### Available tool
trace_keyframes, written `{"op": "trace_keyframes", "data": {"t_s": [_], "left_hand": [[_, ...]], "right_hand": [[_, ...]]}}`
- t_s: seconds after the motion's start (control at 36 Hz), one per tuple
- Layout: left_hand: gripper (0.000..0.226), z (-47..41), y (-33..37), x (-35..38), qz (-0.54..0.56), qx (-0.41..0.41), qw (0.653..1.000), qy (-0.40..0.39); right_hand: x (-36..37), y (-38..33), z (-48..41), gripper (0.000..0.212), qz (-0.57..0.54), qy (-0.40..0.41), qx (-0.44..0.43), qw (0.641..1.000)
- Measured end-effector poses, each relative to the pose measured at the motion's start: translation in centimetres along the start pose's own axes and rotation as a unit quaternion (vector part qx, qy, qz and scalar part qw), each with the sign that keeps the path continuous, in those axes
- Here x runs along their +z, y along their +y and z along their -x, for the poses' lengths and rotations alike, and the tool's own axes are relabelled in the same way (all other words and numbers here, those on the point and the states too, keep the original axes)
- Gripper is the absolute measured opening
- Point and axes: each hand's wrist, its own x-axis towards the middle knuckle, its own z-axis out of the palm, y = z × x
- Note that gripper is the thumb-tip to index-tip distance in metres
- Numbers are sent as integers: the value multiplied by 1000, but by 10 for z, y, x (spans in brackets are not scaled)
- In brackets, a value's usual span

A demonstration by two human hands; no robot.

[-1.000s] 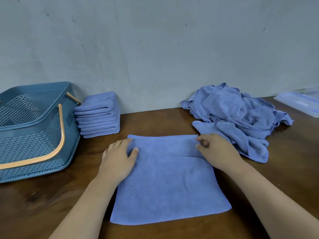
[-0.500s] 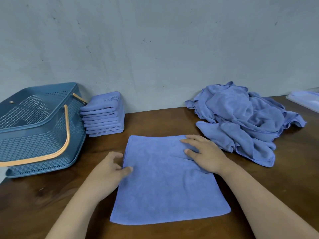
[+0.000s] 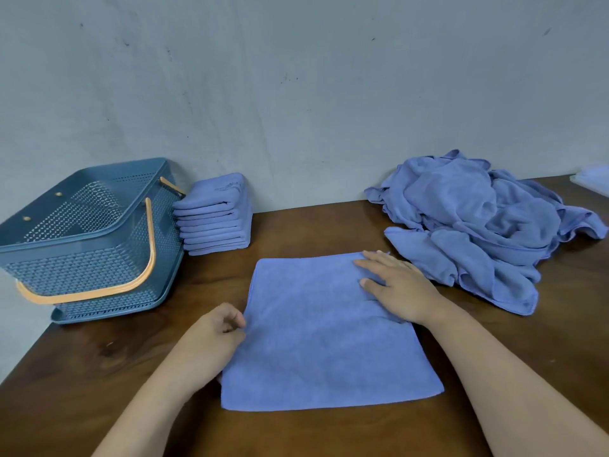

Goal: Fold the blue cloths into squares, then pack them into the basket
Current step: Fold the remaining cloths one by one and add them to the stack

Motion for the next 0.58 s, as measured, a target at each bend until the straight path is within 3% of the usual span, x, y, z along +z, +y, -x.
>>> {"op": "trace_keyframes", "data": {"t_s": [0.22, 0.31, 0.39, 0.5, 0.58], "left_hand": [[17, -13, 12, -16, -140, -48, 987, -55], [38, -34, 24, -18, -207, -24, 977, 49], [30, -67, 31, -10, -224, 9, 964, 140], [35, -111, 26, 14, -165, 57, 969, 176], [19, -119, 23, 30, -185, 103, 952, 219]], "right_hand": [[0, -1, 1, 50, -23, -3, -9, 1000], [2, 6, -3, 44, -145, 84, 9, 986], [0, 13, -13, 36, -160, 200, 85, 963], [2, 14, -25, 32, -105, 198, 116, 968], [0, 13, -30, 30, -78, 180, 118, 973]]}}
